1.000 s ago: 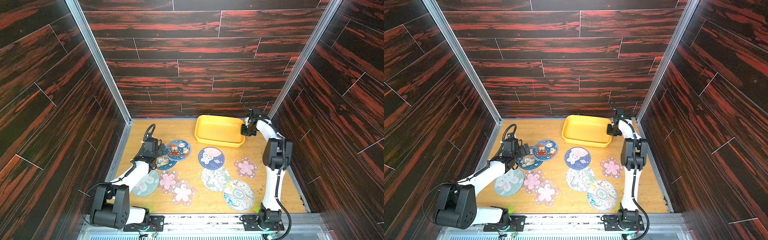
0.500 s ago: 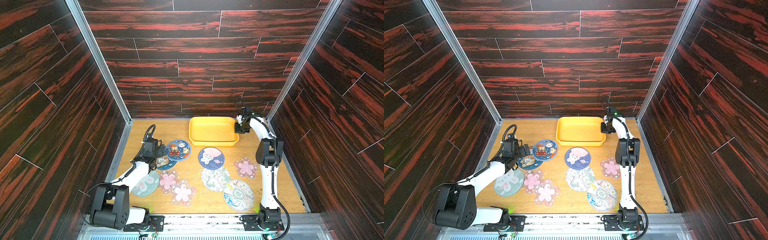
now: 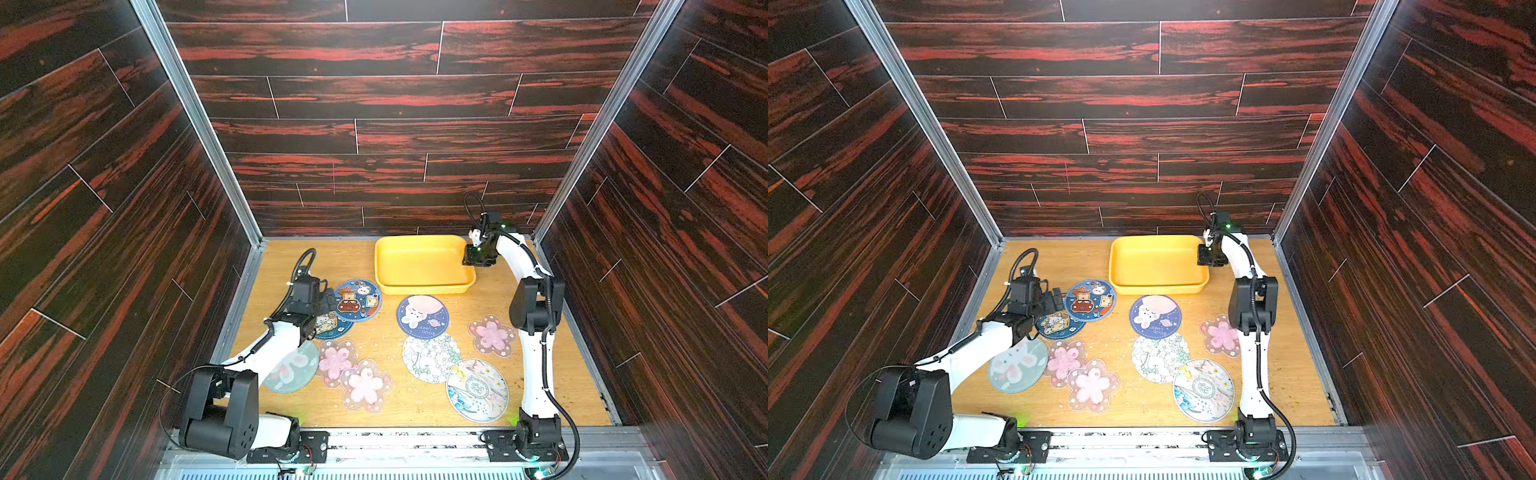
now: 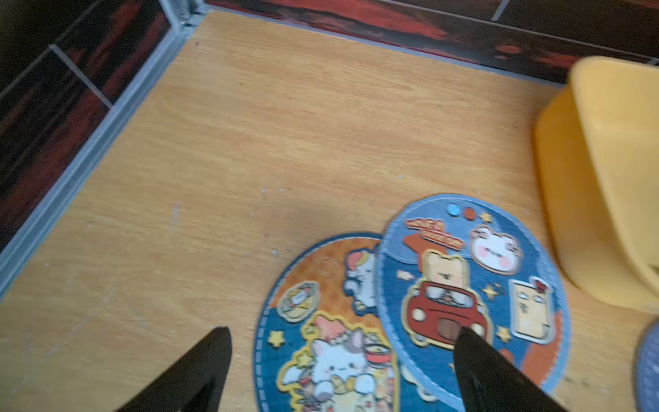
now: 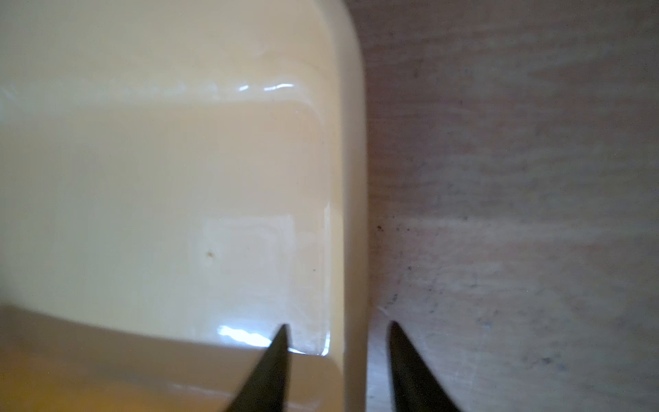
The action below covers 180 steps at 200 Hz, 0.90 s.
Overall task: Put the coasters into the storage box
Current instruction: Move the storage box to the center of the board, then pick up the coaster from the center of the board.
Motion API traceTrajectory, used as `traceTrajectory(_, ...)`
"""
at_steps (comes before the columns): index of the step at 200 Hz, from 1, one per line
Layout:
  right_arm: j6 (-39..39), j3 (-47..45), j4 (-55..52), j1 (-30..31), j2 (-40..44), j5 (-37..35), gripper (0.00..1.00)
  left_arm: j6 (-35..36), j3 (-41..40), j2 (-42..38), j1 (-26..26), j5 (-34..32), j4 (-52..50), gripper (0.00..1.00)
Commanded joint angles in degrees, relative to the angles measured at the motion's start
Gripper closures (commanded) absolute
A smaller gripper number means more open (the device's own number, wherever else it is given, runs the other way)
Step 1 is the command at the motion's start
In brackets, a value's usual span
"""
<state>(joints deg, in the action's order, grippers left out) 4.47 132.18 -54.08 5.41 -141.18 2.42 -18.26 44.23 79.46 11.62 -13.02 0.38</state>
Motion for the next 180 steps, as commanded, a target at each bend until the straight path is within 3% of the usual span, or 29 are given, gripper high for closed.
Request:
traceTrajectory(1,0.96,-3.14,0.26,0.17,6.98,2.23,0.44,-1.19,3.54,0.85,3.36,-0.72,-2.67,0.0)
traceTrajectory(35,2.38,-12.65,3.01,0.13,16.41,3.45,0.36,-4.61,7.89,3.67,9.04,-1.13,-6.07,0.0)
traceTrajectory(94,5.76,-37.69,10.7,0.04,35.76,6.94,0.25,-11.46,16.64,11.52,19.04,0.12,-10.28,0.02)
traceTrajectory(136,10.29,-53.25,16.66,0.71,44.62,16.74,0.25,-16.28,19.7,16.45,22.47,2.4,-11.09,0.12)
traceTrajectory(180,12.61,-64.45,22.57,3.91,47.94,21.11,0.25,-17.55,22.53,20.41,24.3,4.46,-13.21,0.22)
